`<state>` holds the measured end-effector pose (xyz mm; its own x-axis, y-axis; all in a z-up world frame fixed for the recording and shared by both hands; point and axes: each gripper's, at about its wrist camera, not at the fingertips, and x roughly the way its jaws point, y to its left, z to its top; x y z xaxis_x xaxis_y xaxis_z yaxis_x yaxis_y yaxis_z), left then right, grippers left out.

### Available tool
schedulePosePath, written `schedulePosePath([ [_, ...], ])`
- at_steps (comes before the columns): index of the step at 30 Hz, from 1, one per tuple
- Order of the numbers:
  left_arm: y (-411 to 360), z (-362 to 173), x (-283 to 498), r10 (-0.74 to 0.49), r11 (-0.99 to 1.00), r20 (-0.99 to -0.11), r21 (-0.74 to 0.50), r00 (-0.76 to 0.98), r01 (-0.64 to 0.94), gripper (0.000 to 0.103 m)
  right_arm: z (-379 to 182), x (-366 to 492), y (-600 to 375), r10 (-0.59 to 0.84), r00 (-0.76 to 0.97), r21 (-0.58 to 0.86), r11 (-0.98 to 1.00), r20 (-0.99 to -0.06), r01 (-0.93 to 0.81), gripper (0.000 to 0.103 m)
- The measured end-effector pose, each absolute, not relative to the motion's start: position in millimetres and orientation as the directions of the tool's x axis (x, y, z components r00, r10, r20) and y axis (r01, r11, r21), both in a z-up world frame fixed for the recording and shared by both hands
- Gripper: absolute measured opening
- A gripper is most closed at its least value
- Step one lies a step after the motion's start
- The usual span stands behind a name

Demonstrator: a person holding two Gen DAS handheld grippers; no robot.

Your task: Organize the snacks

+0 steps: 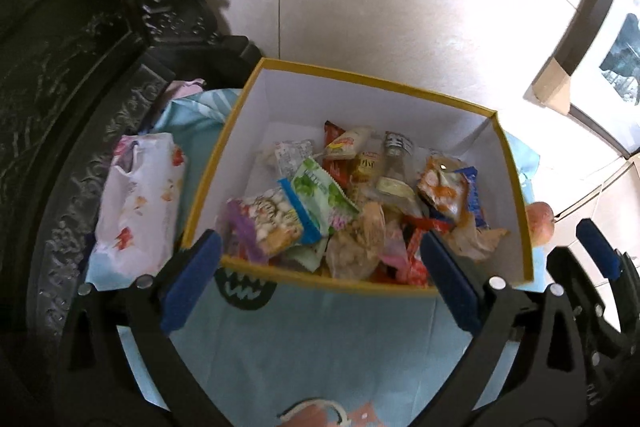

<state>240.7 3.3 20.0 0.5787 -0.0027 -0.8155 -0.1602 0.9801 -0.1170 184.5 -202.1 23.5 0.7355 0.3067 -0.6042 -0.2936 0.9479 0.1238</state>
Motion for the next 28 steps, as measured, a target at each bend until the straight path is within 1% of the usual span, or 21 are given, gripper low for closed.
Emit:
schedulePosePath([
  [5, 3.6, 31.9, 215.2, 0.005, 0.977, -0.815, -0.119, 0.579, -0.177, 0.101, 28.8, 160.2, -207.0, 0.315, 0.730, 0.111, 0.943, -0.606, -0.314, 0.065],
  [8, 1.7, 35.8, 202.3, 0.030, 0.979, -0.821, -0.092, 0.570, -0.184, 0.101, 32.2, 149.8, -207.1, 0.322, 0.727, 0.107, 0.939, -0.606, -0.327, 0.066],
  [10, -1.2, 38.2, 196.4, 0.069, 0.980, -0.821, -0.050, 0.567, -0.193, 0.101, 33.6, 143.5, -206.5, 0.324, 0.726, 0.103, 0.937, -0.607, -0.333, 0.066],
  [12, -3.0, 44.5, 185.1, 0.077, 0.981, -0.798, -0.046, 0.598, -0.189, 0.101, 35.5, 137.5, -206.4, 0.328, 0.726, 0.103, 0.936, -0.604, -0.337, 0.066],
  [14, -3.2, 55.0, 168.9, 0.112, 0.974, -0.750, -0.049, 0.652, -0.223, 0.101, 36.8, 133.1, -206.6, 0.333, 0.725, 0.104, 0.934, -0.603, -0.342, 0.066],
  [15, -4.1, 57.4, 165.4, 0.115, 0.974, -0.745, -0.046, 0.657, -0.223, 0.100, 37.3, 130.1, -206.6, 0.335, 0.725, 0.103, 0.933, -0.602, -0.345, 0.066],
  [20, -4.9, 62.1, 155.0, 0.112, 0.976, -0.747, -0.042, 0.655, -0.214, 0.101, 38.7, 120.4, -207.4, 0.335, 0.722, 0.099, 0.932, -0.605, -0.349, 0.066],
  [23, -5.4, 55.3, 156.1, 0.064, 0.981, -0.794, -0.062, 0.604, -0.186, 0.101, 39.1, 117.3, -207.8, 0.335, 0.721, 0.096, 0.931, -0.606, -0.351, 0.066],
  [28, -6.0, 49.0, 148.1, 0.053, 0.980, -0.808, -0.071, 0.587, -0.186, 0.101, 40.5, 105.6, -209.2, 0.323, 0.726, 0.081, 0.934, -0.608, -0.348, 0.066],
])
